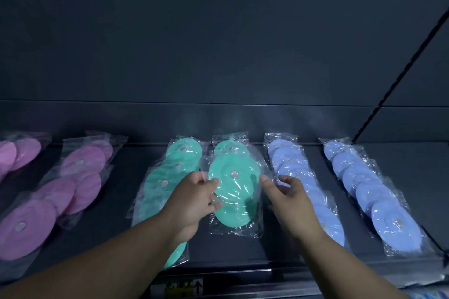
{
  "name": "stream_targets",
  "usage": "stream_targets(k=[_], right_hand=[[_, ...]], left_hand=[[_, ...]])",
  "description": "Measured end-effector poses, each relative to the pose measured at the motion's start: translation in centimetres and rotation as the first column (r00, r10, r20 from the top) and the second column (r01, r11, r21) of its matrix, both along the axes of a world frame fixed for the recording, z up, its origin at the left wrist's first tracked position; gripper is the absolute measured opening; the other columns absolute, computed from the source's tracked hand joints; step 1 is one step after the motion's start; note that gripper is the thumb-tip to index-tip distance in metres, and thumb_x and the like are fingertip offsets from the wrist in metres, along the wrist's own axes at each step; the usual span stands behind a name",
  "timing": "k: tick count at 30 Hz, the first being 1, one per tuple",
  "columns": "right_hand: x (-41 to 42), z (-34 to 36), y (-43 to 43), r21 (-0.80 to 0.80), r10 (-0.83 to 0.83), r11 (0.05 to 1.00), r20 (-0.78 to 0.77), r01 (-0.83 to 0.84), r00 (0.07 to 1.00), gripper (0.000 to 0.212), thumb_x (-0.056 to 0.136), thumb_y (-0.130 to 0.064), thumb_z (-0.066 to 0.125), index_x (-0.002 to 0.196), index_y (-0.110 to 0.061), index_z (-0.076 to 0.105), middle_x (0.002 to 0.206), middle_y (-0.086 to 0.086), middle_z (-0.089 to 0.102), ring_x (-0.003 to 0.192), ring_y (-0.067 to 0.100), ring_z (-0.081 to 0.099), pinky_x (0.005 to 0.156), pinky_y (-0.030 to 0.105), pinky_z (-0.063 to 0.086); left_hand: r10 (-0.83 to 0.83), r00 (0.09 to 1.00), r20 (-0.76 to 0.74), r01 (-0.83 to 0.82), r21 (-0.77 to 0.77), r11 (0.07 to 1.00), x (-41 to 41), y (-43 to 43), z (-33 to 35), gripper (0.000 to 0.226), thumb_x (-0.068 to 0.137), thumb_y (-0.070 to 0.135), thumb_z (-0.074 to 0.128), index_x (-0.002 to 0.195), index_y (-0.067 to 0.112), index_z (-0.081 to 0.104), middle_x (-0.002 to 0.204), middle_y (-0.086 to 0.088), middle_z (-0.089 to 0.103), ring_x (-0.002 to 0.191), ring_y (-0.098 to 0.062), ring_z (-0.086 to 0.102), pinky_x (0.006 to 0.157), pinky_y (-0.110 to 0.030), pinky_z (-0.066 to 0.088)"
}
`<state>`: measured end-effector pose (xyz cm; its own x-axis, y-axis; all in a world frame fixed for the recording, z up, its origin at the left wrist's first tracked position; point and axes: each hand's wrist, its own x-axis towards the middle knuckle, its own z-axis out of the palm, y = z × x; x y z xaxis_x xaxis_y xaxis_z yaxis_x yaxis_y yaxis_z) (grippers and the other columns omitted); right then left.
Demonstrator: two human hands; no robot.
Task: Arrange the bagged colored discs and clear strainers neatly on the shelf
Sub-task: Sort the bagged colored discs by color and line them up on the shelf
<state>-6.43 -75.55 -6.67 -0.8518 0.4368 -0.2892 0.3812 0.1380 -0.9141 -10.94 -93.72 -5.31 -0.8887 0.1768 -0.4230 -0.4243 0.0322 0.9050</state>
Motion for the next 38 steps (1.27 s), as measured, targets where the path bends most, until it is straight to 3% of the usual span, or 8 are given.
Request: stream_targets(k=[4,8,13,18,22,30,34,38], right_hand=[[-0.8,0.4,-0.1,-0.443,0.054,0.895,0.005,-0.046,0.999,0.014,0.089,-0.013,0.064,0.099,-0.004,0.06,0.089,0.016,0.069,0.076,0.028,0.065,0.067,0.034,0.055],[-1.3,0.3,1.6,-0.22,0.242,0.949,0.04,-0.227,0.969,0.012,0.089,0.001,0.059,0.097,-0.008,0.062,0.079,0.012,0.064,0.069,0.022,0.053,0.063,0.032,0.045],[-1.1,-1.9,0.5,0.12,0.195,0.973,0.042,-0.199,0.98,0.038,0.074,-0.018,0.08,0.101,-0.028,0.055,0.101,0.005,0.069,0.086,0.018,0.066,0.087,0.042,0.055],[1.3,-4.2,-1.6,0.258,0.157,0.954,0.0,-0.152,0.988,0.079,0.057,-0.037,0.082,0.126,-0.033,0.044,0.123,-0.004,0.056,0.114,0.012,0.056,0.102,0.037,0.045],[2.3,-3.9,-2.4,0.331,0.167,0.931,-0.016,-0.152,0.986,0.088,0.058,-0.035,0.082,0.135,-0.022,0.041,0.127,-0.002,0.049,0.122,0.016,0.049,0.106,0.037,0.041],[-0.5,-2.4,-1.7,0.159,0.147,0.977,0.001,-0.145,0.989,0.069,0.08,-0.028,0.076,0.136,-0.023,0.036,0.12,-0.014,0.054,0.105,0.003,0.058,0.09,0.014,0.045],[-0.5,-2.9,-2.1,0.049,0.148,0.988,-0.013,-0.147,0.989,0.073,0.081,-0.018,0.075,0.14,-0.025,0.033,0.119,-0.005,0.061,0.095,0.017,0.067,0.077,0.034,0.059],[-1.7,-2.6,-1.6,0.19,0.161,0.97,-0.042,-0.15,0.986,0.073,0.079,-0.019,0.076,0.138,-0.033,0.036,0.123,-0.002,0.062,0.103,0.019,0.065,0.087,0.038,0.055]], left_hand=[[-0.059,0.998,-0.032,0.059,-0.026,0.998,1.8,1.2,-0.3,0.011,0.09,0.015,0.063,0.091,0.005,0.059,0.093,-0.009,0.07,0.086,-0.02,0.067,0.083,-0.036,0.056],[0.075,0.983,-0.166,-0.122,-0.295,0.948,0.6,0.5,-0.4,0.05,0.088,0.036,0.063,0.129,0.014,0.045,0.126,0.001,0.054,0.111,-0.015,0.052,0.087,-0.026,0.04],[-0.079,0.997,-0.019,0.07,-0.283,0.956,1.6,1.7,-1.7,0.072,0.093,0.031,0.057,0.151,0.02,0.017,0.149,0.002,0.035,0.125,-0.015,0.043,0.098,-0.024,0.031],[-0.045,0.999,-0.026,0.037,-0.255,0.966,3.0,2.2,-2.9,0.058,0.088,0.027,0.057,0.141,0.024,0.032,0.128,0.006,0.056,0.105,-0.011,0.058,0.089,-0.024,0.047],[-0.068,0.995,-0.074,0.043,-0.299,0.953,3.9,2.6,-2.2,0.046,0.09,0.019,0.056,0.132,0.026,0.04,0.106,0.008,0.062,0.081,-0.004,0.062,0.06,-0.013,0.049],[0.013,1.0,-0.005,-0.014,-0.158,0.987,0.4,3.0,-1.6,0.072,0.095,0.024,0.053,0.153,0.023,0.01,0.152,0.004,0.03,0.13,-0.017,0.04,0.092,-0.025,0.032],[0.068,0.996,0.051,-0.069,0.013,0.998,0.2,3.7,-2.3,0.06,0.095,0.012,0.053,0.148,0.018,0.025,0.103,0.015,0.052,0.084,-0.002,0.053,0.061,-0.019,0.041],[0.098,0.995,0.033,-0.099,0.036,0.994,0.0,4.4,-2.1,0.022,0.094,0.002,0.051,0.095,0.023,0.054,0.084,0.011,0.057,0.058,0.006,0.06,0.042,-0.009,0.042]])
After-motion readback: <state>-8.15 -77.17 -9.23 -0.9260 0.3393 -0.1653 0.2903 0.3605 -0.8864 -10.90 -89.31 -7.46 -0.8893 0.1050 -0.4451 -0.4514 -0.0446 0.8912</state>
